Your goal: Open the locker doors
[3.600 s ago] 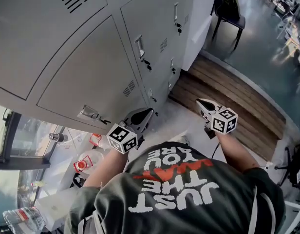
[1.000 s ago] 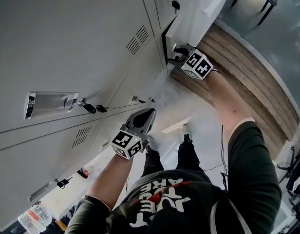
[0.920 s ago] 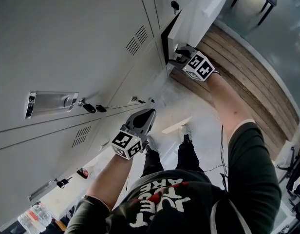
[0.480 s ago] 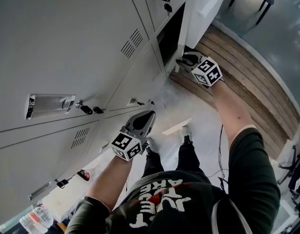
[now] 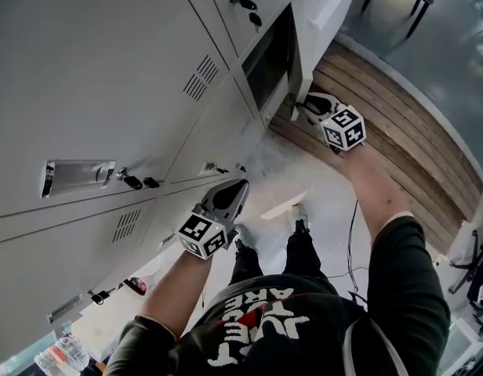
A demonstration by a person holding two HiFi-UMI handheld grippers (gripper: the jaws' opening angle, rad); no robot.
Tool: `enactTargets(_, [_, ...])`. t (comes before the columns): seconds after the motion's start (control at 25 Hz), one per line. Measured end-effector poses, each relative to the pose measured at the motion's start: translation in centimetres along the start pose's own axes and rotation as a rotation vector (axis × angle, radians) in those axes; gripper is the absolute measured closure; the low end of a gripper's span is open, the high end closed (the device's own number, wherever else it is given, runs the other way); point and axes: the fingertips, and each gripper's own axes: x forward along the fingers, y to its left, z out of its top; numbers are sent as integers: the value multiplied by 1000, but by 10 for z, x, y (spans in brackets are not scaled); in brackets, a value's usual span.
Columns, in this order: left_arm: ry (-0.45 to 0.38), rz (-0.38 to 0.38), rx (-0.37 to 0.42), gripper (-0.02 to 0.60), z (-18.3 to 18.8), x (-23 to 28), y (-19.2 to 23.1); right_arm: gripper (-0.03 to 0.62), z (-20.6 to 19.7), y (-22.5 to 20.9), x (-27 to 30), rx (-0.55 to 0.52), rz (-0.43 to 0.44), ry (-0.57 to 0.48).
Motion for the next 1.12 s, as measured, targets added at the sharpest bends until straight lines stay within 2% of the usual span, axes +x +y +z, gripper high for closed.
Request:
enactTargets(0.36, [17,-26,15,575,-1,14,-11,454,-13,-39,-47,28,-175,-22])
enactTargets(0.6, [23,-29,12,575,-1,22,-15,488,-19,-75,-76,47,-296,-25])
enactTargets(1.12, [29,-17,7,575,2,43,-20,490,-16,-146,-101,50,-423,2])
